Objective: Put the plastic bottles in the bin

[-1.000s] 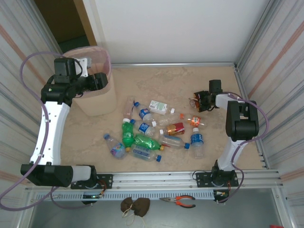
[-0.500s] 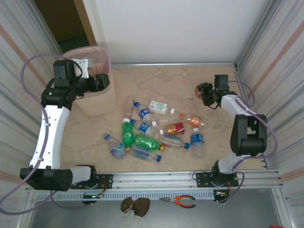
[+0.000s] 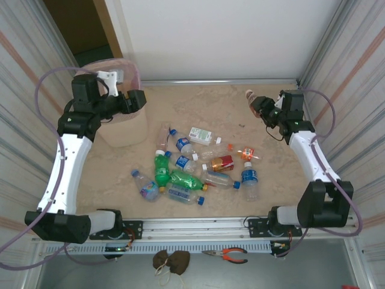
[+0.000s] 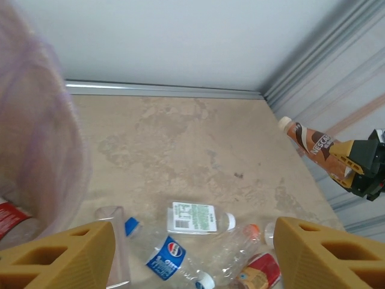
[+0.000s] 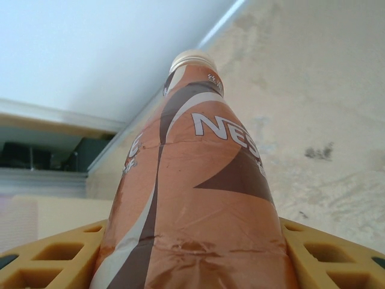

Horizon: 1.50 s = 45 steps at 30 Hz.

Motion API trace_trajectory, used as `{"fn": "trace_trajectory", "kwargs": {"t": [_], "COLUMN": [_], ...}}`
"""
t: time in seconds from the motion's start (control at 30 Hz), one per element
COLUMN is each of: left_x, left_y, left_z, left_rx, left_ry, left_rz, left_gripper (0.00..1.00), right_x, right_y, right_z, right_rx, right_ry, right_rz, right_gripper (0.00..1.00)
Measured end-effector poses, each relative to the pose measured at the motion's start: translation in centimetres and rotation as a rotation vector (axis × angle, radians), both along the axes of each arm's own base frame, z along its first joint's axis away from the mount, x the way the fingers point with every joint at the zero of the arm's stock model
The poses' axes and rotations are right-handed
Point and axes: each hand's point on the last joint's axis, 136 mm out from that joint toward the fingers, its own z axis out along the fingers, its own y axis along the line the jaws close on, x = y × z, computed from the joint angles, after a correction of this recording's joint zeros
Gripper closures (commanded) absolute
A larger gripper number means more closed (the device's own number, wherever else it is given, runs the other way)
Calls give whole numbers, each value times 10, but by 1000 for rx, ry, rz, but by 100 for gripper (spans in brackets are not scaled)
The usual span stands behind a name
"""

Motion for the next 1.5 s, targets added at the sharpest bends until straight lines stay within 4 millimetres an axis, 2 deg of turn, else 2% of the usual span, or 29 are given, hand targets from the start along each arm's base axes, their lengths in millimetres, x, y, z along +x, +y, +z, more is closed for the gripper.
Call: {"fn": "trace_trajectory", "kwargs": {"t": [0.2, 0.37, 0.47, 0.57, 0.83, 1.13, 1.33, 1.5], "left_x": [-1, -12, -25, -42, -68, -82, -87, -95], "left_y": [-33, -70, -95, -119, -172, -213, -235, -246], "left_z": [24, 56, 79, 101, 139, 165, 176, 181], "left_rx": [-104, -207, -264, -319, -432, -526, -585, -626], "left_ry": [-88, -202, -274, -342, -460, -527, -549, -568], "left_rz": [-88, -176, -246, -322, -480, -590, -670, -735], "left_gripper": [30, 26, 24, 22, 16, 13, 15, 22], "right_x": [-29, -63, -84, -100, -127, -151, -158, -160], "right_y": [31, 67, 86, 100, 117, 133, 148, 154], "right_z": [81, 147, 177, 199, 241, 277, 282, 282], "right_rx": [-4, -9, -6, 5, 56, 134, 171, 181], "right_ry": [-298, -569, -708, -807, -990, -1120, -1141, -1140], "right_rz": [162, 287, 348, 384, 418, 466, 513, 530], "right_gripper": [56, 57, 58, 59, 60, 60, 60, 60]}}
